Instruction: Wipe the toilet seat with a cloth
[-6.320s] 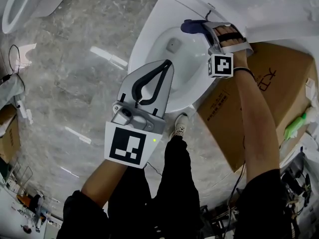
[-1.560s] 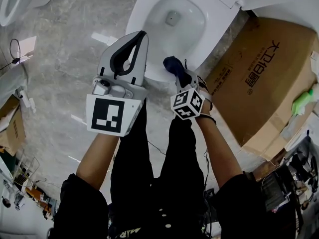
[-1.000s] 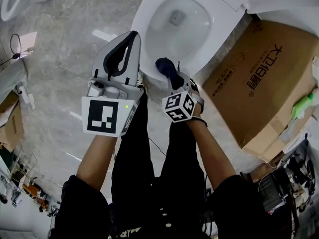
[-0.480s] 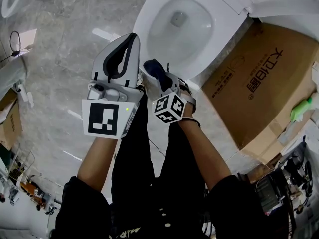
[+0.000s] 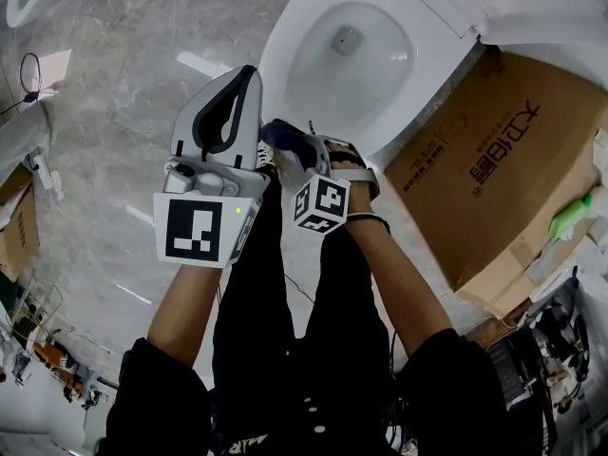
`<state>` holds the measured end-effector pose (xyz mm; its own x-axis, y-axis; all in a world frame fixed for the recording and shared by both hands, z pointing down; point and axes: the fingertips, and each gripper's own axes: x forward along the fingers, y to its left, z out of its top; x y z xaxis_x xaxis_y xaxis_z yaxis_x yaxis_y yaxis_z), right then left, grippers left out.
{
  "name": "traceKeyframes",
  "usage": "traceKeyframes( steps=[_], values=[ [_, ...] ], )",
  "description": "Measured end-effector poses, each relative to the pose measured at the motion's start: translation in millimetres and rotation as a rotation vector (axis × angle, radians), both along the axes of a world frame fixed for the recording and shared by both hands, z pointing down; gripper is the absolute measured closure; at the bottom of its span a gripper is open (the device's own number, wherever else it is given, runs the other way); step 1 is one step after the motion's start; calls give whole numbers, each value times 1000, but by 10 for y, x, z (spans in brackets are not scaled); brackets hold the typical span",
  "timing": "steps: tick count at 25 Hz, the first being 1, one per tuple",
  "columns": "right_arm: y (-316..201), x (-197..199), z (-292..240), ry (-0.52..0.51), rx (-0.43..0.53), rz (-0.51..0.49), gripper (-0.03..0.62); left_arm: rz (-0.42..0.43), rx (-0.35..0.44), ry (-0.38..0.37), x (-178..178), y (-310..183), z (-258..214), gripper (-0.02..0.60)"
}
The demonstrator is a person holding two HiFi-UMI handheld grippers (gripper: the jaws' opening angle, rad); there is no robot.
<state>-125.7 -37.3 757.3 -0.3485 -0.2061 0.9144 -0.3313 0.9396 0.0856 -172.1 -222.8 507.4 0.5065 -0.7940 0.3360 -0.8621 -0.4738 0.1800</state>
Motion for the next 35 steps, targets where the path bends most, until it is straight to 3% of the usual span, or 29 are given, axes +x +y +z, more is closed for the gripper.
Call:
traceKeyframes(
  steps=[9,17,35],
  values=[
    [-259,-215,4,-50,-31,-96,522,-22,-6,-11,-136,-50,39,571],
    [-444,-301,1,-79,-42,-118,519,-42,-14,-16,-223,-113,61,571],
    [-1184,-415,-5,-132,-38,-28,517,-52,-23,3,-280,-271,28,571]
  ],
)
